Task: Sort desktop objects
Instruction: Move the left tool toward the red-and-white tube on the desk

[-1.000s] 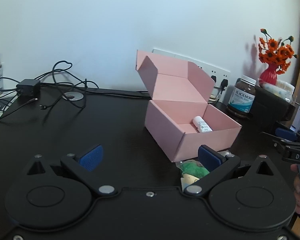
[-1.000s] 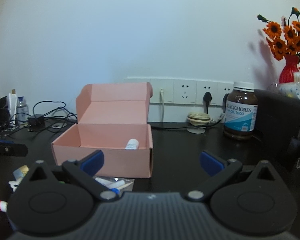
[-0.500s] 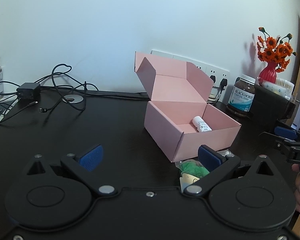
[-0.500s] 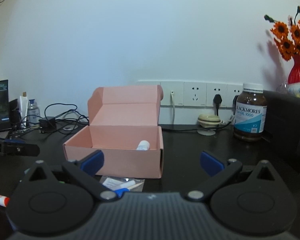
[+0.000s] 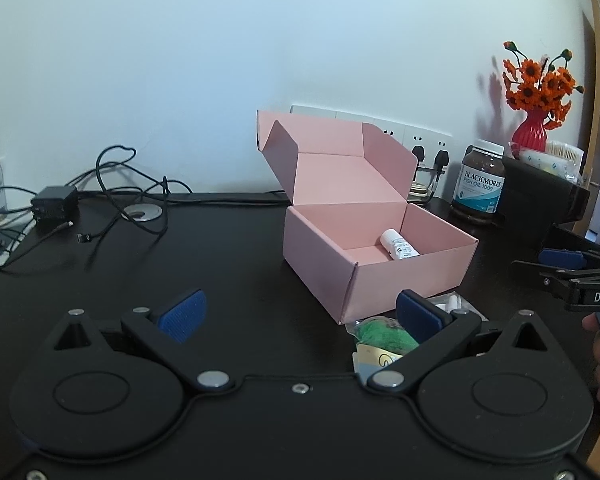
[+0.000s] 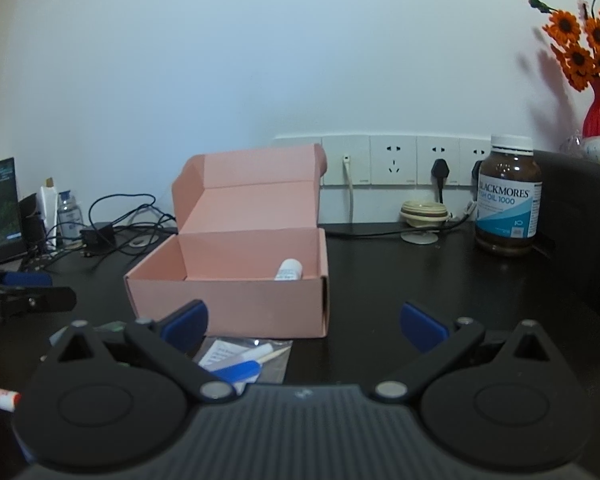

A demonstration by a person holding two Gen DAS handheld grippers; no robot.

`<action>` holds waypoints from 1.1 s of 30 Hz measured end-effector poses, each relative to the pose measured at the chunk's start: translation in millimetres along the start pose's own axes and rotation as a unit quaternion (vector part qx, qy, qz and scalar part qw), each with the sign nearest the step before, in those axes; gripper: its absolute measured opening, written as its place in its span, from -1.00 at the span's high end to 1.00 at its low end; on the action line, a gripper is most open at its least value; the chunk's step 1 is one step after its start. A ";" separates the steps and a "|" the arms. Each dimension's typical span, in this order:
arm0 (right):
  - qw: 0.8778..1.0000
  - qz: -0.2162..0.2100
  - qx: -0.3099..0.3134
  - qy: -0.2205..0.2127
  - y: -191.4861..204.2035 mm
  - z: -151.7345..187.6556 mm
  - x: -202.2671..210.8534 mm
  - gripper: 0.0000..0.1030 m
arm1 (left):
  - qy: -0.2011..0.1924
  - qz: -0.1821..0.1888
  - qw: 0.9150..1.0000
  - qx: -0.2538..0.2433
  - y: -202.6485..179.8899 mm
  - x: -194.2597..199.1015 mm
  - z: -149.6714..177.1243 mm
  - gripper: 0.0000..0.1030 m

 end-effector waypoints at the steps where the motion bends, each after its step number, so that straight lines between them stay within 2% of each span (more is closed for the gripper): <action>1: 1.000 0.001 0.002 -0.002 0.6 0.3 0.6 -0.99 | -0.002 -0.005 1.000 -0.003 -1.2 0.6 0.1 -1.00; 9: 1.000 0.012 0.022 -0.018 7.5 2.3 6.4 -0.99 | -0.014 -0.015 1.000 -0.019 -6.1 6.0 0.0 -1.00; 12: 0.999 0.014 0.025 -0.022 8.6 2.6 7.6 -0.99 | -0.008 -0.015 1.000 -0.018 -4.5 6.9 0.6 -1.00; 17: 1.000 0.004 0.019 -0.015 5.9 2.2 5.9 -0.99 | -0.010 -0.027 0.999 -0.034 -1.9 15.4 4.7 -1.00; 21: 1.000 -0.001 0.009 -0.007 2.6 1.4 3.4 -0.99 | 0.004 -0.012 0.999 -0.039 2.2 23.0 9.9 -1.00; 27: 1.000 -0.003 0.002 -0.004 0.8 0.9 1.7 -0.99 | 0.031 0.036 0.998 -0.034 8.3 32.6 15.6 -1.00; 30: 1.000 -0.001 0.003 -0.004 1.2 1.0 1.2 -0.99 | 0.039 0.062 0.996 -0.047 3.2 38.0 19.7 -1.00; 33: 1.000 -0.001 0.004 -0.003 1.3 0.9 1.0 -0.99 | 0.031 0.060 0.995 -0.079 -8.0 46.6 28.4 -1.00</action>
Point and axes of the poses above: each gripper's, at about its wrist camera, not at the fingertips, and x roughly against the way its jaws point, y to its left, z to its underside, the point moved 4 cm from there along -x, roughly the way its jaws point, and after that the axes turned 15 degrees about y, right-handed, at the moved point
